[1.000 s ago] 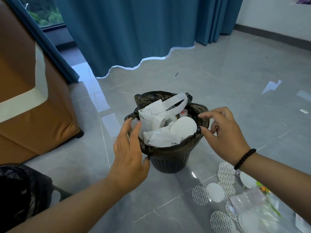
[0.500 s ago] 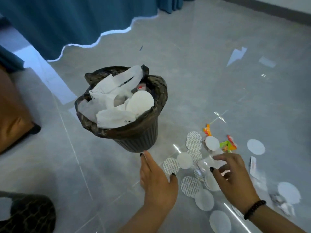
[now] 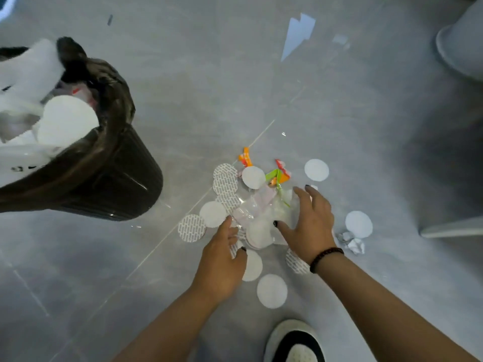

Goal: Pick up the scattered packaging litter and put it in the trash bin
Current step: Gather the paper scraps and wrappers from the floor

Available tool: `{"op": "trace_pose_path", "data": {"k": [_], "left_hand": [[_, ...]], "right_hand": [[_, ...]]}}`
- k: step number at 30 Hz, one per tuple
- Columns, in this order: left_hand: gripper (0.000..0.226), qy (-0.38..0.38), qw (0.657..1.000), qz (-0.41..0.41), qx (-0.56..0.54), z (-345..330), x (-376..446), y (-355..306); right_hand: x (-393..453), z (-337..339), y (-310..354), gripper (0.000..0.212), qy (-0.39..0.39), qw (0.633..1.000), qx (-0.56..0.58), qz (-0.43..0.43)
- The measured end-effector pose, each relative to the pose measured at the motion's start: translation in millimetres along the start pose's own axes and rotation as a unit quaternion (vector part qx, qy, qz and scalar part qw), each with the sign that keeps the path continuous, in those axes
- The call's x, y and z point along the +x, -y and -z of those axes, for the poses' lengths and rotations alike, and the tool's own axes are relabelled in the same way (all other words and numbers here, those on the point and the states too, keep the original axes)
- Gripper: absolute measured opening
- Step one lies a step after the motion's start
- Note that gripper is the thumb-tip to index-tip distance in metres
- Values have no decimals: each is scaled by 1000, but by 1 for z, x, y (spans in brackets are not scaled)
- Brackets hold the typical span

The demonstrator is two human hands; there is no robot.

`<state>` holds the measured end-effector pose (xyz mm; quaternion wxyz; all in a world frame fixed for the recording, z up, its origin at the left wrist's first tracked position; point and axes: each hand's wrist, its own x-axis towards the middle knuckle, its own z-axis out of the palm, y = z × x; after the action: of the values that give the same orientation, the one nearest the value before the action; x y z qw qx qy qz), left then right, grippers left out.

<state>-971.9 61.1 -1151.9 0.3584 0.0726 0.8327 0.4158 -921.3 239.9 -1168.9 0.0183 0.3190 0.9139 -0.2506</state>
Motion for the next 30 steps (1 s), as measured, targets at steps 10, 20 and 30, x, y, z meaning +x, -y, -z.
{"op": "trace_pose_path", "data": {"k": [10, 20, 30], "left_hand": [[51, 14, 1000, 9, -20, -28, 9, -11], [44, -63, 987, 55, -136, -30, 6, -23], [22, 42, 955, 81, -282, -17, -2, -40]], "right_hand": [[9, 2, -32, 57, 67, 993, -91, 14], [-20, 33, -15, 10, 86, 852, 472, -210], [-37, 50, -11, 11, 139, 754, 583, -268]]}}
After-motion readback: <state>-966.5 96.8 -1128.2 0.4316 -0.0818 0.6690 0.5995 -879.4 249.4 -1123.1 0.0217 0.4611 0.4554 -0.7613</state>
